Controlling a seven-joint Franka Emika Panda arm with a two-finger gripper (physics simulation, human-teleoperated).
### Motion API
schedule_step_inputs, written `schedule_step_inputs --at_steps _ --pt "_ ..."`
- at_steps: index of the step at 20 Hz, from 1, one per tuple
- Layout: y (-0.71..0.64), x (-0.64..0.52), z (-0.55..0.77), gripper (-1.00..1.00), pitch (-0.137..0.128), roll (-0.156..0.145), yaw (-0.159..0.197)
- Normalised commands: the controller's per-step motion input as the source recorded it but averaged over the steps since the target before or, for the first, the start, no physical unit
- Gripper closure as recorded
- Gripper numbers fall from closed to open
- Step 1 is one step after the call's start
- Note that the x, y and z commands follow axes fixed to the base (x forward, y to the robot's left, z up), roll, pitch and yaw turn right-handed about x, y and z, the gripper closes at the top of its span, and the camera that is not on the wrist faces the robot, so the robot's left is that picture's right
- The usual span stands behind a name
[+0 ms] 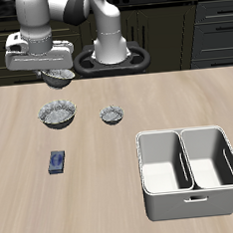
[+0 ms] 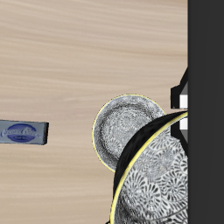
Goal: Stack the middle-sized bowl on the largest bowl
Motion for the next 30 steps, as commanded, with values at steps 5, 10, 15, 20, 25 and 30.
schedule_step_inputs --at_steps 5,10,15,20,25,30 --pt "-0.08 0.09 -0.26 1.00 0.024 -0.015 -0.002" --pt "-0.10 0.15 -0.40 1.00 0.052 -0.031 -0.006" --pt "-0.06 0.05 -0.31 1.00 0.049 -0.027 -0.020" --pt "0.01 0.07 -0.40 1.00 0.063 -0.018 0.035" --pt "0.06 0.04 -0.49 1.00 0.130 -0.042 0.060" --pt "0.04 -0.02 -0.40 -1.00 0.172 -0.034 0.007"
